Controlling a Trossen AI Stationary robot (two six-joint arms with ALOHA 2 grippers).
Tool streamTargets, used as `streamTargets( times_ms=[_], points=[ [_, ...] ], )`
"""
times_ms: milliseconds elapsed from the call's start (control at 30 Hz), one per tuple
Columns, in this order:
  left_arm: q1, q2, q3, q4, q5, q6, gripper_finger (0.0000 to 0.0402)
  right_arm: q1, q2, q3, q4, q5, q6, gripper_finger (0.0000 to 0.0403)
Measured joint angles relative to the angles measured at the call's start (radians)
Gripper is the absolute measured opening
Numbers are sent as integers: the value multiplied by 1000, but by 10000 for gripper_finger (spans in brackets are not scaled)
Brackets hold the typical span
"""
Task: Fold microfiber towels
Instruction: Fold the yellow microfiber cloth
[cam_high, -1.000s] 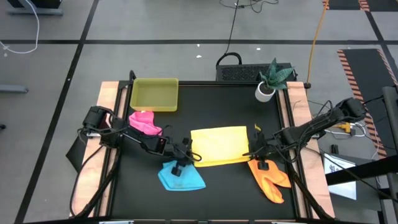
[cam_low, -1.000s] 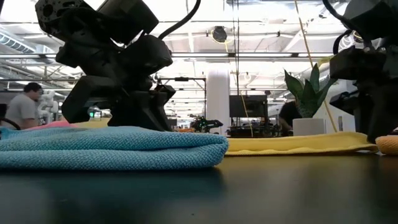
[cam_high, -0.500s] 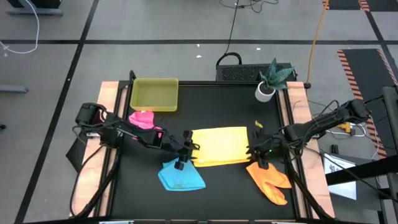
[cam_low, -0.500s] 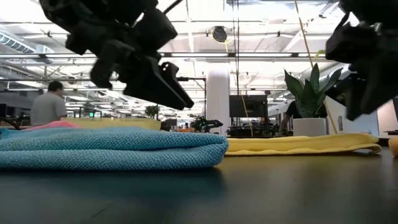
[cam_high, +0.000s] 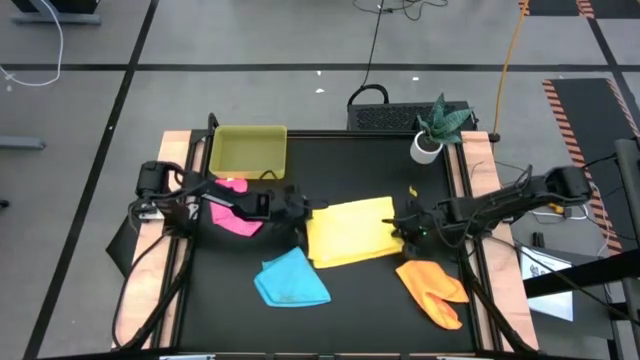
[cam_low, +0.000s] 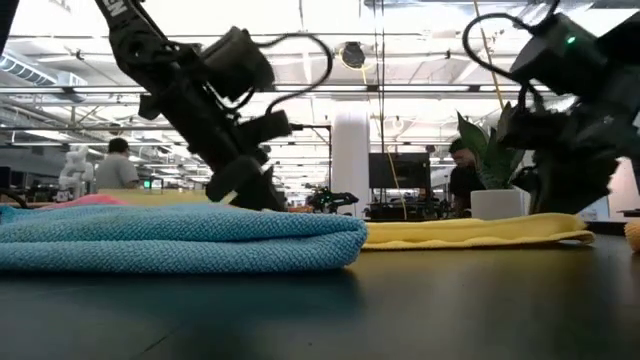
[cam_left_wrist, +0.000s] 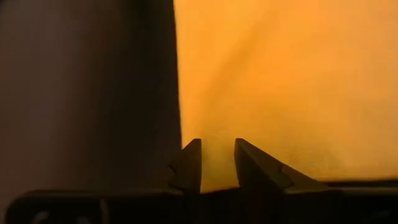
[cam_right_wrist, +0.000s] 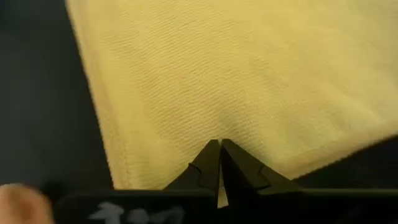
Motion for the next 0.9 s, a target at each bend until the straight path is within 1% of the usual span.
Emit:
streamTargets(
  times_ms=[100, 167, 233, 300, 333, 400, 467, 500, 567, 633, 700, 767, 900],
  points=[
    [13, 0, 1, -58, -1, -76, 93, -64, -3, 0, -3, 51, -79, 8],
    [5, -4, 3, -81, -6, -139, 93, -102, -8, 0, 4, 125, -139, 3],
    [-16, -17, 2, -98, -8, -193, 93, -128, -10, 10, 8, 226, -194, 1],
    [-43, -30, 1, -87, -7, -223, 93, -142, -14, 28, 10, 310, -247, 2],
    [-56, -39, 1, -77, -11, -231, 93, -146, -19, 37, 14, 334, -270, 3],
    [-77, -52, 1, -25, -44, -236, 93, -146, -29, 55, 12, 346, -291, 3],
    [-86, -51, 2, 29, -62, -227, 93, -144, -36, 74, 17, 320, -279, 3],
    [-87, -50, 1, 51, -61, -215, 92, -142, -36, 80, 28, 279, -261, 3],
    [-82, -36, 2, 106, -49, -187, 92, -134, -35, 82, 60, 152, -228, 4],
    [-68, -32, 1, 104, -47, -167, 92, -118, -21, 79, 104, 0, -187, 4],
    [-50, -29, 1, 101, -53, -164, 92, -94, -2, 67, 138, -109, -146, 4],
    [-28, -16, 1, 104, -54, -163, 92, -66, 21, 54, 149, -158, -121, 4],
    [2, 7, -3, 80, -42, -168, 92, -42, 70, 29, 149, -160, -114, 4]
  ],
)
